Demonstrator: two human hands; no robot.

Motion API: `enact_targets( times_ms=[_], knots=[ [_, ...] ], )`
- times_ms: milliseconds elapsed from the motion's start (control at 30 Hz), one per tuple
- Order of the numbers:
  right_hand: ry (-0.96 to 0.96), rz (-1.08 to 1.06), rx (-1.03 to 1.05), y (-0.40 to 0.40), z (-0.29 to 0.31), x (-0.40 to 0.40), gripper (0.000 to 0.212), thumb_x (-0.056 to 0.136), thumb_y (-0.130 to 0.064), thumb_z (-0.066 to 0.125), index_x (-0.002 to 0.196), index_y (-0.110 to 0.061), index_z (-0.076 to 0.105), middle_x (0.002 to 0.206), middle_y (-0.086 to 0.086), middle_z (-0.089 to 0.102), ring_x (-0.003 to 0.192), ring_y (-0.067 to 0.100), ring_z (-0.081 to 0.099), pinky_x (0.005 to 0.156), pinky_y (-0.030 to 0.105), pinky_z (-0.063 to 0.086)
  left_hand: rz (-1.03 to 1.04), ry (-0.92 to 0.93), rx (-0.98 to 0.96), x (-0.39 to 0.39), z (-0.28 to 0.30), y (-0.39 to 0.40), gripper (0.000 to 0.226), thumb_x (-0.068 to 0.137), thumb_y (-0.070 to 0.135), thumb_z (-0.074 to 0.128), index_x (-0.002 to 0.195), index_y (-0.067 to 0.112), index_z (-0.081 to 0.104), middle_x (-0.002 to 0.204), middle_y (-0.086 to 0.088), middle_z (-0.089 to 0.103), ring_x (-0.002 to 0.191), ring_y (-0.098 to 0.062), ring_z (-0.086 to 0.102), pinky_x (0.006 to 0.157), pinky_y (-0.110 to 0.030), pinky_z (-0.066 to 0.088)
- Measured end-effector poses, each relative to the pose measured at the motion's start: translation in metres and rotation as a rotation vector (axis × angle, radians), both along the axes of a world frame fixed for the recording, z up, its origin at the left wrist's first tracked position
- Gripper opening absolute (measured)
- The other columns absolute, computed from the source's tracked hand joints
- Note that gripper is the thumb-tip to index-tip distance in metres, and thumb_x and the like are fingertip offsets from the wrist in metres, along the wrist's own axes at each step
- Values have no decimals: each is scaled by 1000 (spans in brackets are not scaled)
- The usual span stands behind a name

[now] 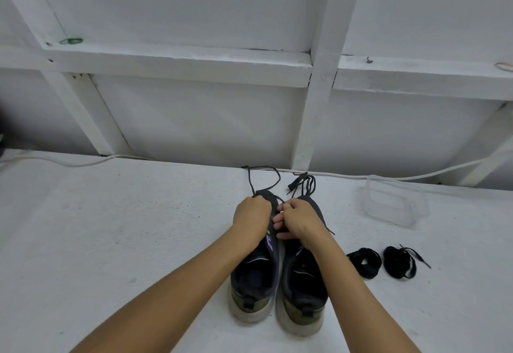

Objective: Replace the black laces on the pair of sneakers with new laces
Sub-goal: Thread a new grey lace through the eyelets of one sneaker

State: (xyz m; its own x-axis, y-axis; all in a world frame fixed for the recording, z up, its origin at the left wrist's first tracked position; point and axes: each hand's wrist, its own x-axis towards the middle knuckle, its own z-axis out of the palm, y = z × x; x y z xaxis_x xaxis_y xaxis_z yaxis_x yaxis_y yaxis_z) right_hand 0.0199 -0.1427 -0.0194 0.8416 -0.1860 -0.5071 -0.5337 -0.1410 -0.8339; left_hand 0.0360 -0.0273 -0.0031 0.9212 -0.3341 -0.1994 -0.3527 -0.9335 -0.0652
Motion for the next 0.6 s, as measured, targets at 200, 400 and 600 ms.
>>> enact_targets(
  times_ms=[200, 400, 600],
  knots=[
    [0, -39, 16, -1, -4, 0, 27, 106, -14, 35, 98, -8, 60, 84, 10, 68, 67, 19, 70, 62, 36, 62, -81, -49, -195, 8, -2, 34, 14, 92, 24, 59, 104, 23, 68, 123, 1, 45, 116, -23, 44, 78, -34, 35],
    [-3, -73, 69, -1, -4, -2, 19, 107, -16, 39, 102, -8, 56, 87, 10, 75, 73, 19, 76, 68, 37, 64, -57, -83, -626, -1, -25, 51, 3, 95, 23, 59, 95, 21, 58, 94, 9, 58, 92, -13, 52, 76, -30, 38],
    [-55, -65, 123, -1, -9, -2, 15, 103, -21, 57, 99, -8, 63, 85, 6, 73, 70, 17, 76, 68, 34, 63, 126, 170, -891, 1, -23, 60, 12, 90, 12, 68, 89, 24, 66, 84, 6, 67, 77, -10, 61, 68, -6, 43]
  ],
)
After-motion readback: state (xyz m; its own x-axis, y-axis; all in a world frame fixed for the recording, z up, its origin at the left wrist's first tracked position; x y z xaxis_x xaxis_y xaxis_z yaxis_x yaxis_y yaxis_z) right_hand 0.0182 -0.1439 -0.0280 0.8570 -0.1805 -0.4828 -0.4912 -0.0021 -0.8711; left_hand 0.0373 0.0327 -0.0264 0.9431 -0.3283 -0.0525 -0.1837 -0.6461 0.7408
